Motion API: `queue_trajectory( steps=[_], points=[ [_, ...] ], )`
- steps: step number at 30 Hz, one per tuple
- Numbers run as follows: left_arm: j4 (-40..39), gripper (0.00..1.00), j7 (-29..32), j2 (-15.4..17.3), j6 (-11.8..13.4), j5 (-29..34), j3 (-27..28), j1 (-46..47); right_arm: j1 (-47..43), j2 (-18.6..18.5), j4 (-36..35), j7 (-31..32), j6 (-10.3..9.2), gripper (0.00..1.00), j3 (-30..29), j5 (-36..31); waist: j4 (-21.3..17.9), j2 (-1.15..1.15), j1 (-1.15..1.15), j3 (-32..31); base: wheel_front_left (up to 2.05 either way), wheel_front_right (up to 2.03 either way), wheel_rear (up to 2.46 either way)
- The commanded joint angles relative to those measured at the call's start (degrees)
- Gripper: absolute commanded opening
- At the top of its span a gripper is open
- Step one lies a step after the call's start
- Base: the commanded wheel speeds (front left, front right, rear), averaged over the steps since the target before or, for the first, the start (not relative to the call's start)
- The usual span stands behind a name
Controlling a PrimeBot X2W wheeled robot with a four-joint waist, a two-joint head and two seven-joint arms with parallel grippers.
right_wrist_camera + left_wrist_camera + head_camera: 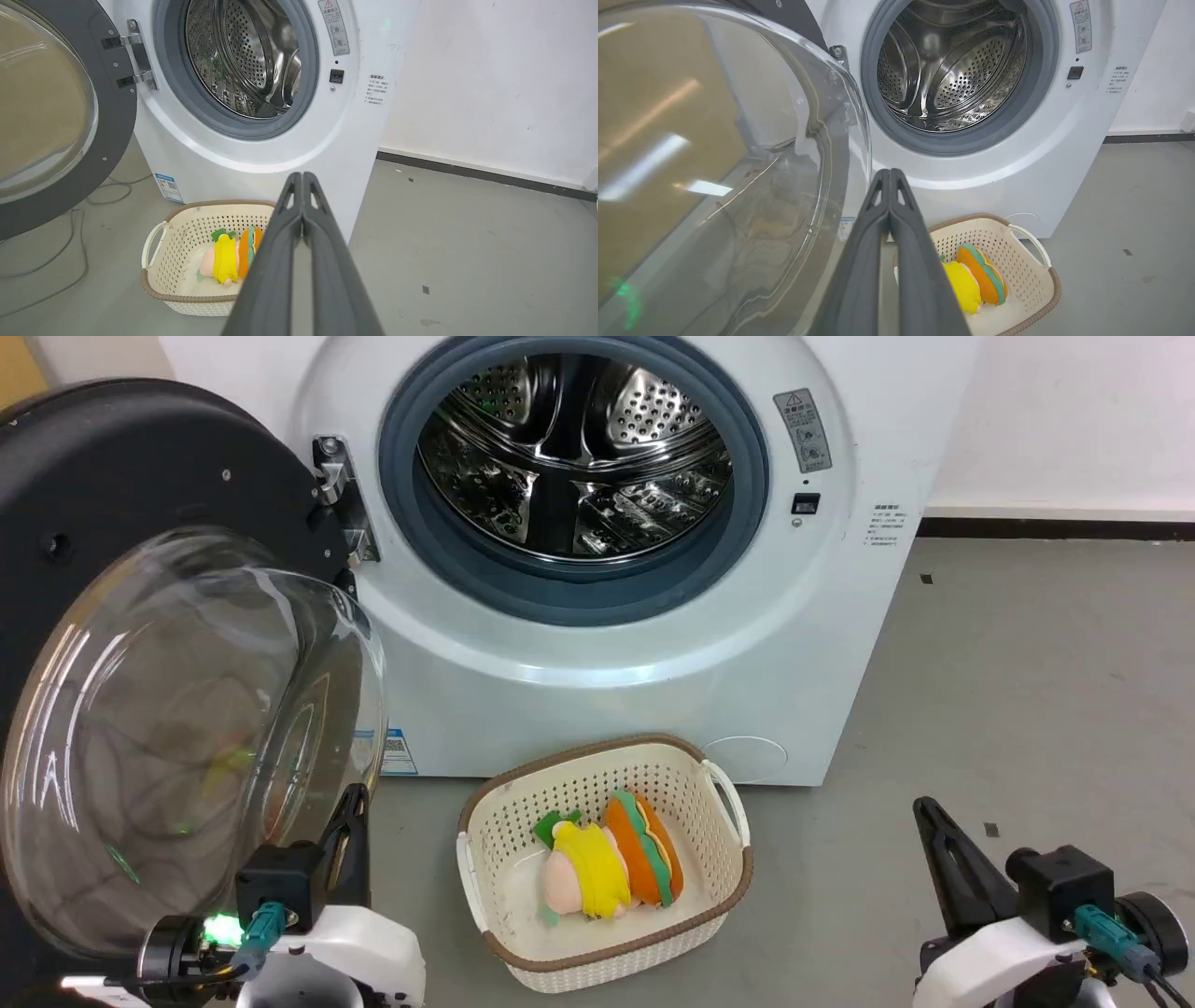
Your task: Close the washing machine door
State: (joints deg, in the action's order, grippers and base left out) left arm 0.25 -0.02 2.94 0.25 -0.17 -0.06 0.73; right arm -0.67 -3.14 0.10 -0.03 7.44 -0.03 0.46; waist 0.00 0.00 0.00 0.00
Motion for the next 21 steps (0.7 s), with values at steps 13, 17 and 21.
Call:
queue_trajectory(
  steps=[13, 17, 21],
  points=[
    [-0.25, 0.00, 0.02, -0.06, -0.25, 0.17, 0.06, -0.73, 0.67, 0.26, -0.10, 0.03, 0.05, 0.00, 0.03, -0.46, 0.00, 0.00, 0.00, 0.00, 0.00, 0.00, 0.00],
    [-0.25, 0.00, 0.02, -0.06, -0.25, 0.17, 0.06, -0.73, 0.67, 0.26, -0.10, 0.03, 0.05, 0.00, 0.03, -0.46, 0.00, 0.00, 0.00, 0.00, 0.00, 0.00, 0.00],
    [-0.25, 0.00, 0.02, -0.06, -0.25, 0.17, 0.06, -0.73, 0.67, 0.26, -0.10, 0.03, 0.05, 0.00, 0.03, -0.46, 0.00, 0.00, 0.00, 0.00, 0.00, 0.00, 0.00]
  ],
)
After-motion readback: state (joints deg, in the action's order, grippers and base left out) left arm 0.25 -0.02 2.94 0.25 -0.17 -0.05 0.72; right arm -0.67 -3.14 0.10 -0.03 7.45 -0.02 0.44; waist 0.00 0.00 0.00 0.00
